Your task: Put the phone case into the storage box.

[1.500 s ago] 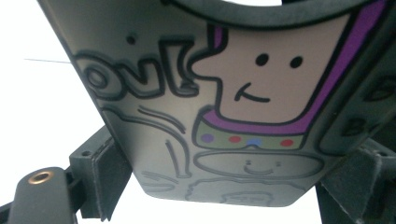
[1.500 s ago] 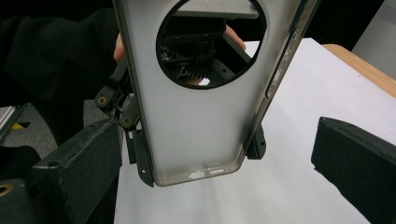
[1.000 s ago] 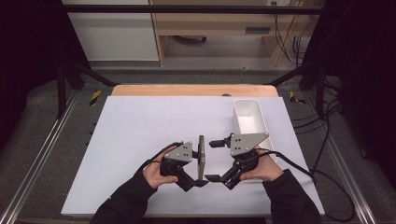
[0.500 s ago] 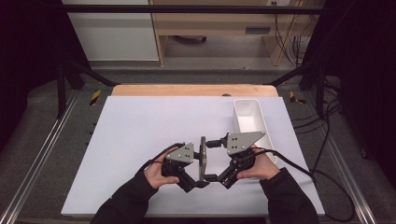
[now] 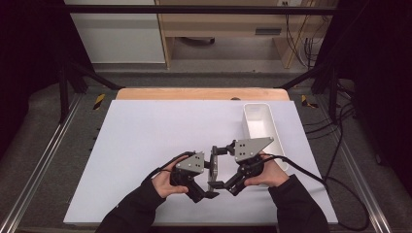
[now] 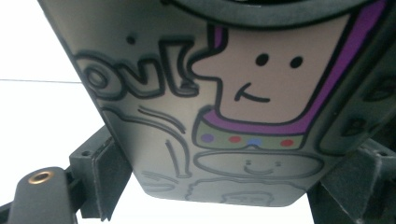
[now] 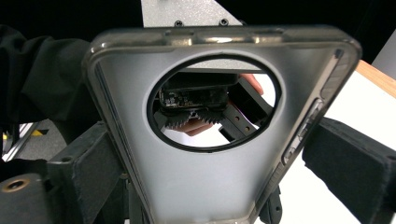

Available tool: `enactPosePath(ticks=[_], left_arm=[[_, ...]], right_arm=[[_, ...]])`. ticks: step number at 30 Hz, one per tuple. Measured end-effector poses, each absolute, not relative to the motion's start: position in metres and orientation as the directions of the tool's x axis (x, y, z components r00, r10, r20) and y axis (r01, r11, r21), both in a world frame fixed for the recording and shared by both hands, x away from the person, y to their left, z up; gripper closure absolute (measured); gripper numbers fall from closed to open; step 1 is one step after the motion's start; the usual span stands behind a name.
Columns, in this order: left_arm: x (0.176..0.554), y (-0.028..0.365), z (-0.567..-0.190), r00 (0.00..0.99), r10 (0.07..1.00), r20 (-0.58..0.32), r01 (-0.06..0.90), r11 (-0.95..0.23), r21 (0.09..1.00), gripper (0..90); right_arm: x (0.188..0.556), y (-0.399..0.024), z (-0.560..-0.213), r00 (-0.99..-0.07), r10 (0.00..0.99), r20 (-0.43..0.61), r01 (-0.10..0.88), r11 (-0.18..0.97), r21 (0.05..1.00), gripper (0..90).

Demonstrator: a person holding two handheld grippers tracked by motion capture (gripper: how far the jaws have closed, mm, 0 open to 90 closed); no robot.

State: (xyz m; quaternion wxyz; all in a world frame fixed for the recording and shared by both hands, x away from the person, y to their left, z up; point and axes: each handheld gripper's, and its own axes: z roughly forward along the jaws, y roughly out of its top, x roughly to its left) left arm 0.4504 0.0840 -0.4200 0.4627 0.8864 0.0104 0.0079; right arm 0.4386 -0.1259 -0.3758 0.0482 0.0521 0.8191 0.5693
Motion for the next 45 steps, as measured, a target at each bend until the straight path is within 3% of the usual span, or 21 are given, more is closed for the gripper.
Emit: enactPosePath(ticks=[32, 45], left_arm=[[0.4506, 0.0843, -0.4209, 0.999, 0.03, 0.015, 0.005, -0.582, 0.814, 10.9], [0.4514, 0.09, -0.421, 0.997, 0.071, -0.01, 0.049, -0.579, 0.814, 4.2]], right_arm=[[0.4407, -0.1247, -0.3776, -0.993, 0.113, -0.02, 0.023, 0.363, 0.931, 12.0], [0.4411, -0.1279, -0.3743, -0.99, 0.138, -0.023, 0.03, 0.365, 0.93, 12.1]])
